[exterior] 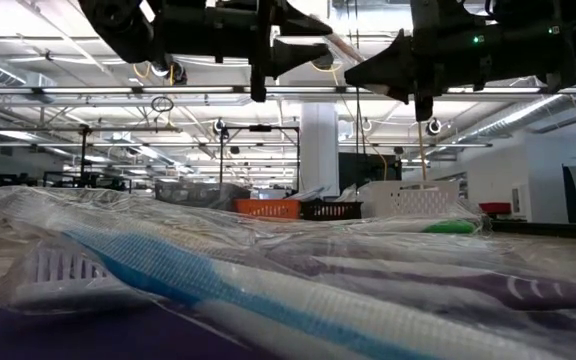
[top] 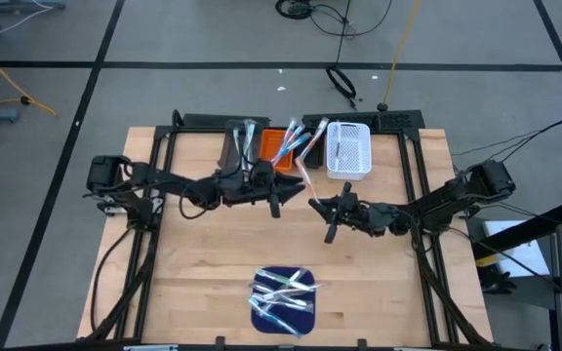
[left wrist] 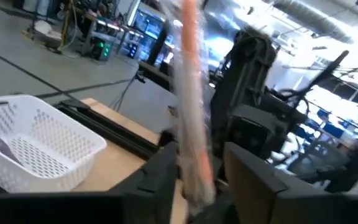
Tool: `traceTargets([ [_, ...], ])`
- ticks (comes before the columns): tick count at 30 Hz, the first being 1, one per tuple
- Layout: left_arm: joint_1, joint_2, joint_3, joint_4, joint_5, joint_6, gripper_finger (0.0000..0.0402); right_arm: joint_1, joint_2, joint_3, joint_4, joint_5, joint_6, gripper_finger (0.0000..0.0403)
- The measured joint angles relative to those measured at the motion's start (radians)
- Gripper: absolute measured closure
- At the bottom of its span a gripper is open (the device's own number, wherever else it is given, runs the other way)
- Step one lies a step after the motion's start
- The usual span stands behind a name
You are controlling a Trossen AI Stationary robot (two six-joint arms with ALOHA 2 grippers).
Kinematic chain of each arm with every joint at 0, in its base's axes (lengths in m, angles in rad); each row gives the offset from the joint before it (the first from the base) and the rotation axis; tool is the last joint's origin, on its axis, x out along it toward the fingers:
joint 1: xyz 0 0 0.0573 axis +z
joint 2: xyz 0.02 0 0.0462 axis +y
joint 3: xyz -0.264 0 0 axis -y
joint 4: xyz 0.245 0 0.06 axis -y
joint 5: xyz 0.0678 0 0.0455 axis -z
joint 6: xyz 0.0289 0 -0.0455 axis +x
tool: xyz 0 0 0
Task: Pick & Place Toothbrushes
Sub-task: Put the orange toothbrush into the black bin
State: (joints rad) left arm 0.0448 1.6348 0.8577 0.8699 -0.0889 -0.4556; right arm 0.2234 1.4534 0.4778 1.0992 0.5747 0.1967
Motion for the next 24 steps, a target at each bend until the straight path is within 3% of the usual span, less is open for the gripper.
traceTargets([
  [4,0.000,0.000,0.000,0.028,-0.016,0.004,0.0224,0.000,0.000,0.000,0.004,0.000,0.000,0.0395],
  [8,0.000,0.000,0.000,0.073,-0.049,0.006,0.0205,-0.001,0.000,0.005,0.003,0.000,0.000,0.0396],
  [17,0.000,0.035,0.010,0.112,-0.090,0.008,0.0226,-0.014,0.000,0.024,-0.010,-0.003,-0.001,0.0396],
  [24,0.013,0.080,0.094,0.130,-0.078,0.043,0.0249,-0.014,0.000,0.024,-0.022,-0.001,-0.001,0.0396],
])
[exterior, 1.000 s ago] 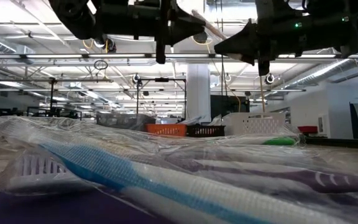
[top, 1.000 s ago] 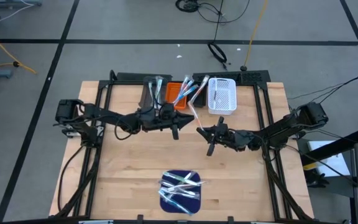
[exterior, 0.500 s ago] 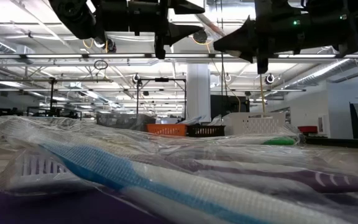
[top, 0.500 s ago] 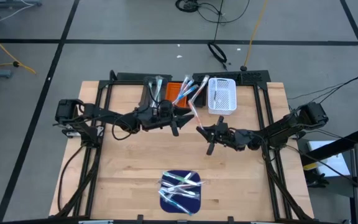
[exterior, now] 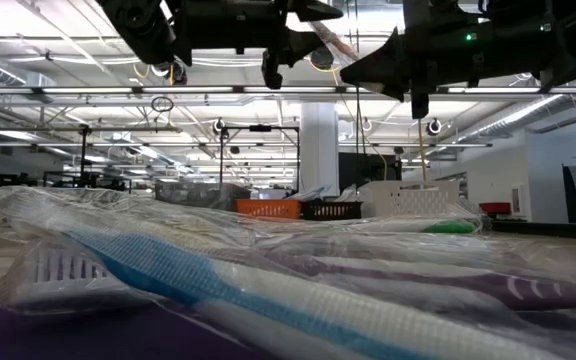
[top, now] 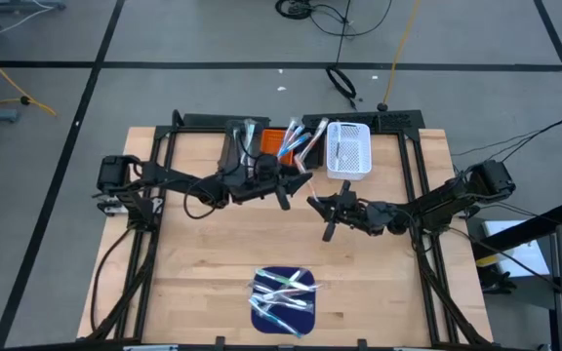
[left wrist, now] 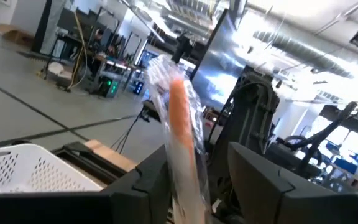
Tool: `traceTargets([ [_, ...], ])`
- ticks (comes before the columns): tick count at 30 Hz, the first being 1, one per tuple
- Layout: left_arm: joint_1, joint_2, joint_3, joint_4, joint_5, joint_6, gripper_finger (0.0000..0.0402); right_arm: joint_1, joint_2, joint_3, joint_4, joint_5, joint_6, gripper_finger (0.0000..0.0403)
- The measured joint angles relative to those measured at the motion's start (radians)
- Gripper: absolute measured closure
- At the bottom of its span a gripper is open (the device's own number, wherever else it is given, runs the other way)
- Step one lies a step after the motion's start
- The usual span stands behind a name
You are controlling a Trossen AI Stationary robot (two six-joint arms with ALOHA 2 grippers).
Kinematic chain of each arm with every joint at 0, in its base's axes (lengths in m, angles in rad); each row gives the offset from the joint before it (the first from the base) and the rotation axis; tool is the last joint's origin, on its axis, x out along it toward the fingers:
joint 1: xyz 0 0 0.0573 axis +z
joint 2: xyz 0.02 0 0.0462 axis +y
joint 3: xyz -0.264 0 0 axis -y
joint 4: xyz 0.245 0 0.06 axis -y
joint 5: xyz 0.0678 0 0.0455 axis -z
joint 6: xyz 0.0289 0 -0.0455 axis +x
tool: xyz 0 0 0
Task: Pick & Place Toothbrushes
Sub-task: Put the orange toothbrush into the black bin
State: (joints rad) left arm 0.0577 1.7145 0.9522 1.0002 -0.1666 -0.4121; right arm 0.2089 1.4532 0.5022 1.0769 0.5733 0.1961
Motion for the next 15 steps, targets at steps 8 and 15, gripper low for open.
traceTargets([
  [8,0.005,0.001,0.011,-0.006,0.027,0.010,0.0326,0.001,0.000,0.000,-0.006,0.000,0.000,0.0395],
  [15,0.004,0.001,0.011,-0.007,0.035,0.006,0.0387,0.001,0.000,0.000,-0.013,-0.002,-0.001,0.0395],
])
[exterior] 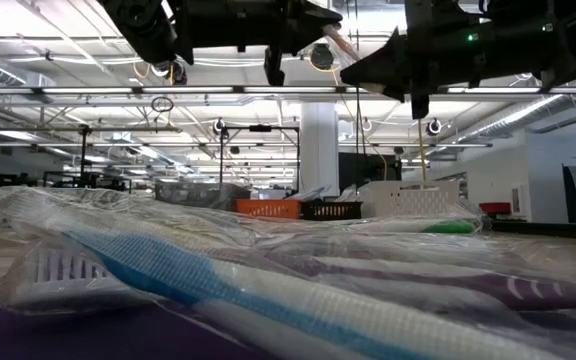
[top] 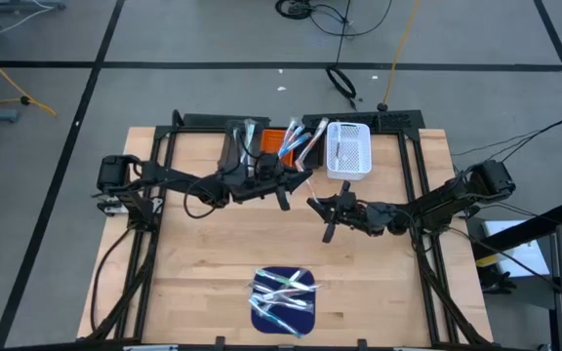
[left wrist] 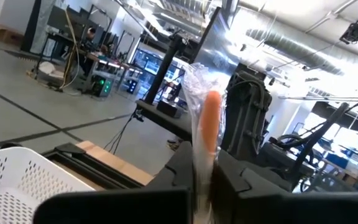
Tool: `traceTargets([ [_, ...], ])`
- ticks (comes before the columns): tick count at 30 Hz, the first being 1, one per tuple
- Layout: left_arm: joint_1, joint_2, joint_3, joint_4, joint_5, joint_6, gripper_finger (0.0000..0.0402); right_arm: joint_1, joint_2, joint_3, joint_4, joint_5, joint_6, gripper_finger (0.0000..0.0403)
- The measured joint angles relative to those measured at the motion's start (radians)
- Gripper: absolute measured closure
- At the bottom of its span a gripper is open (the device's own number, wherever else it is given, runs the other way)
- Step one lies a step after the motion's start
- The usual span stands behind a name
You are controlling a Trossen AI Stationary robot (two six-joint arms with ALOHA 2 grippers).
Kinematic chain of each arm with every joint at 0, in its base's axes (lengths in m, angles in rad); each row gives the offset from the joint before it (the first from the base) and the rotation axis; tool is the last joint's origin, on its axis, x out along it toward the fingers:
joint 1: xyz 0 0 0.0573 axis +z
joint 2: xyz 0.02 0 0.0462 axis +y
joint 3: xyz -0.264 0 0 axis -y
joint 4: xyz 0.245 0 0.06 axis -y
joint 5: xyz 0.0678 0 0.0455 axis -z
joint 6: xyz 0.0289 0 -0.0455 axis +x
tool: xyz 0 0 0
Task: Pick & Place Toothbrushes
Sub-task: Put the orange toothbrush into the black bin
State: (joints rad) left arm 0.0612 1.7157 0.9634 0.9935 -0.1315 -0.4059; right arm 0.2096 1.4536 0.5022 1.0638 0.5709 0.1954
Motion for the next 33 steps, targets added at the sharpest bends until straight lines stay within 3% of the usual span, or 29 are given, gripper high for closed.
traceTargets([
  [9,0.015,-0.001,0.000,-0.064,0.016,-0.019,0.0394,-0.001,0.000,0.000,-0.029,0.014,-0.063,0.0339],
  [16,0.048,-0.001,0.000,-0.061,0.053,-0.020,0.0394,-0.001,0.000,0.000,-0.150,0.110,-0.084,0.0275],
  [24,0.129,-0.001,0.000,-0.107,0.084,-0.043,0.0394,-0.001,0.000,0.000,-0.341,0.110,0.020,0.0229],
  [29,0.171,-0.001,0.095,-0.358,0.033,0.025,0.0394,0.003,0.000,0.000,-0.406,0.098,0.124,0.0226],
  [33,0.203,-0.001,0.219,-0.602,-0.009,0.119,0.0394,0.013,0.000,-0.001,-0.410,0.016,0.134,0.0232],
])
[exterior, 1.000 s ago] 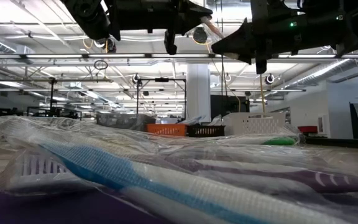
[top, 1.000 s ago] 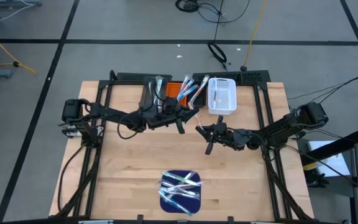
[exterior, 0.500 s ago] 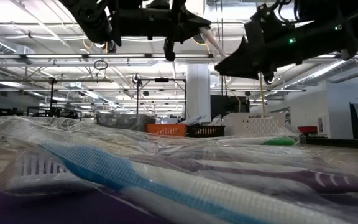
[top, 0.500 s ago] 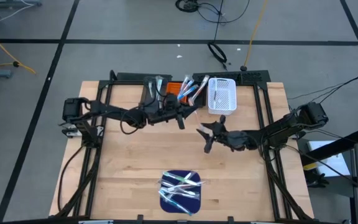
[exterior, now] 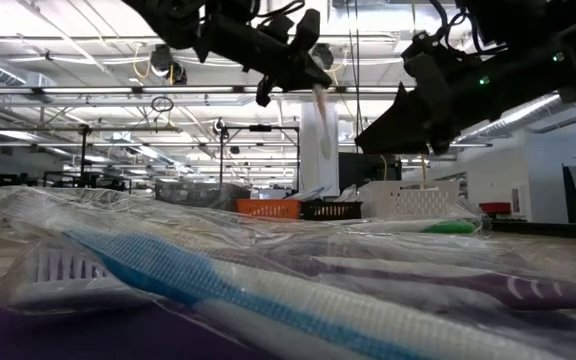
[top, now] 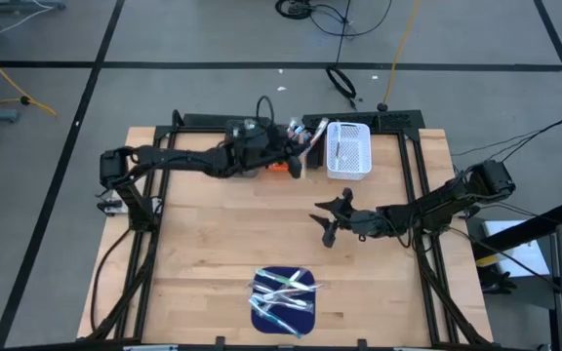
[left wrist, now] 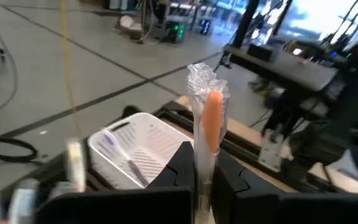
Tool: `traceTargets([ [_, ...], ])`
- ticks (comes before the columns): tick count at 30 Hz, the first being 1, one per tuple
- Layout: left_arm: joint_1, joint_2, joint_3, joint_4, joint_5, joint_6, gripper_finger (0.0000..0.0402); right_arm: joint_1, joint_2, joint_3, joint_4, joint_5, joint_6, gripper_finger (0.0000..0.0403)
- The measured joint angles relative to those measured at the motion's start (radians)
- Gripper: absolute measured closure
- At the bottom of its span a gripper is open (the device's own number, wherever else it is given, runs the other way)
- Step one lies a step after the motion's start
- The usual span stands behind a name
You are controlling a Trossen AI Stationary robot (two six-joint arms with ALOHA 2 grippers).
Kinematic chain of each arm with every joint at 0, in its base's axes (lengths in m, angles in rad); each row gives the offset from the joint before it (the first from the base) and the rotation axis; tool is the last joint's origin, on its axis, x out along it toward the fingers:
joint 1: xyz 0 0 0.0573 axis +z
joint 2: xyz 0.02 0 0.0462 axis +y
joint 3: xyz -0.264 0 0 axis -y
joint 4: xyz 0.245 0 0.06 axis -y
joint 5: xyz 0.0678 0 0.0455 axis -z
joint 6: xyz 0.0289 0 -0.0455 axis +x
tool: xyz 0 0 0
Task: Pick & Place Toothbrushes
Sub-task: Put the orange toothbrush into the black bin
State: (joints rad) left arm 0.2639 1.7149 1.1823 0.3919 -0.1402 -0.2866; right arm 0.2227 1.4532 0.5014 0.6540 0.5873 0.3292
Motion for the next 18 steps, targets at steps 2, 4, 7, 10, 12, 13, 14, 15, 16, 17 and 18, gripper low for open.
traceTargets([
  [2,0.020,0.000,0.047,-0.065,0.001,0.022,0.0394,0.006,0.000,0.000,-0.001,-0.050,0.000,0.0235],
  [4,0.041,-0.001,0.073,-0.094,-0.011,0.040,0.0394,0.017,0.000,0.000,-0.001,-0.070,0.000,0.0237],
  [7,0.073,-0.001,0.075,-0.105,-0.022,0.041,0.0394,0.034,0.000,0.000,-0.001,-0.074,0.000,0.0238],
  [10,0.103,0.011,0.074,-0.102,-0.020,0.012,0.0394,0.046,0.000,0.000,0.000,-0.073,0.000,0.0238],
  [12,0.114,0.036,0.077,-0.086,-0.019,-0.002,0.0394,0.051,0.000,0.000,0.000,-0.065,0.000,0.0238],
  [13,0.118,0.052,0.074,-0.088,-0.018,-0.006,0.0394,0.051,0.000,0.000,0.003,-0.065,0.000,0.0238],
  [14,0.119,0.071,0.076,-0.074,-0.017,-0.008,0.0394,0.051,0.000,0.000,0.006,-0.065,0.000,0.0238],
  [15,0.121,0.090,0.086,-0.072,-0.016,-0.013,0.0394,0.051,0.000,0.000,0.007,-0.065,0.000,0.0238],
  [16,0.123,0.108,0.098,-0.078,-0.015,-0.018,0.0394,0.051,0.000,-0.001,0.007,-0.065,0.000,0.0238],
  [17,0.125,0.126,0.117,-0.084,-0.014,-0.020,0.0394,0.051,0.000,-0.001,0.007,-0.065,0.000,0.0238],
  [18,0.128,0.146,0.140,-0.086,-0.014,-0.017,0.0394,0.051,0.000,-0.001,0.006,-0.065,0.000,0.0238],
])
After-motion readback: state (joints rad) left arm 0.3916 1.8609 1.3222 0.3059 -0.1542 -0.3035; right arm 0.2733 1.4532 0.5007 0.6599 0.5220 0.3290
